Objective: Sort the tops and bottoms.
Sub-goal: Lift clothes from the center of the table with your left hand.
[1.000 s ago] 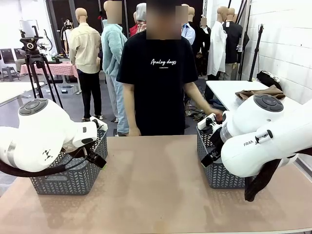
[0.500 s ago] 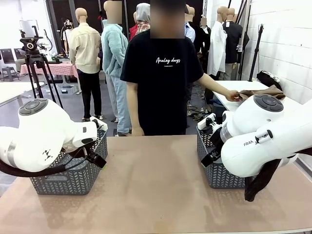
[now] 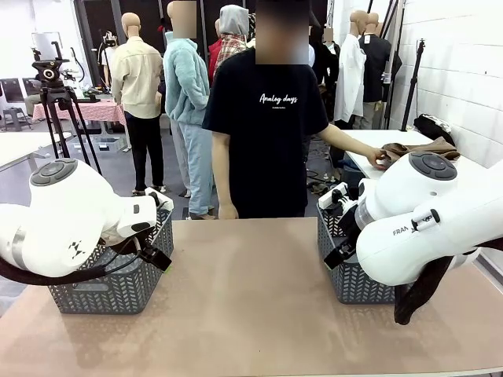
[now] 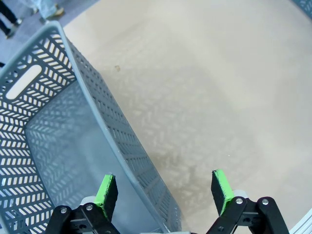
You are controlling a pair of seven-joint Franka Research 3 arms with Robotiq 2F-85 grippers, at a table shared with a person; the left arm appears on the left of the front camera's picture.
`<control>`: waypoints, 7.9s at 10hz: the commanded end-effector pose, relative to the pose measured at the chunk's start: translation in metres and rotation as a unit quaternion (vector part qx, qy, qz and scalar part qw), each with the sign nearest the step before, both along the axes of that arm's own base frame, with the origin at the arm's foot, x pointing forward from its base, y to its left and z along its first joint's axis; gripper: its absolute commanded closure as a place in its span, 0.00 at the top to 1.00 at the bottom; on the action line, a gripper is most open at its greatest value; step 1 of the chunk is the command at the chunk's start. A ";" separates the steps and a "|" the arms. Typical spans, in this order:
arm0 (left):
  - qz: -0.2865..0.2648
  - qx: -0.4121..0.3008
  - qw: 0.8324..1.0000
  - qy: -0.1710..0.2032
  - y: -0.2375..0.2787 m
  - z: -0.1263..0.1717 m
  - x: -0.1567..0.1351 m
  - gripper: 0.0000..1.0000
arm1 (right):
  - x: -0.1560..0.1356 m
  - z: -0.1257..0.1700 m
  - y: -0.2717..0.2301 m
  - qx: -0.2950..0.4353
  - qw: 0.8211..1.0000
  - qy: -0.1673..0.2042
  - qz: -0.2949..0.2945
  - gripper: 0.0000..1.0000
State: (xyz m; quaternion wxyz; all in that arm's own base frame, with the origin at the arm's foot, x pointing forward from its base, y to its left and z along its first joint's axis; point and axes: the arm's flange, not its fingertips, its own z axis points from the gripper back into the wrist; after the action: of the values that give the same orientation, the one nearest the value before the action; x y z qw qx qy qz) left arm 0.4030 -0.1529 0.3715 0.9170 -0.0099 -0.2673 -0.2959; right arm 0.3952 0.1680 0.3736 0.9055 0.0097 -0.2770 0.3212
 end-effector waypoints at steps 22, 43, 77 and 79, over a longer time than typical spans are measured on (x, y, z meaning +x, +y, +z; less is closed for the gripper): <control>-0.038 -0.045 0.998 -0.038 0.033 0.104 -0.071 1.00 | -0.032 0.090 -0.057 0.088 0.995 -0.053 -0.008 1.00; -0.017 -0.034 0.998 -0.050 0.015 0.125 -0.046 1.00 | -0.014 0.105 -0.045 0.082 0.994 -0.063 -0.028 1.00; -0.017 -0.034 0.998 -0.050 0.015 0.125 -0.046 1.00 | -0.014 0.105 -0.045 0.082 0.994 -0.063 -0.028 1.00; -0.017 -0.034 0.998 -0.050 0.015 0.125 -0.046 1.00 | -0.014 0.105 -0.045 0.082 0.994 -0.063 -0.028 1.00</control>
State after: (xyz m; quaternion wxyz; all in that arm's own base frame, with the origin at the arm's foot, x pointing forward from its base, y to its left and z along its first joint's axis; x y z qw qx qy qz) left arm 0.3547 -0.1385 0.4977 0.8974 -0.0352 -0.3176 -0.3042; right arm 0.3791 0.1225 0.4807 0.8922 0.0561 -0.3554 0.2731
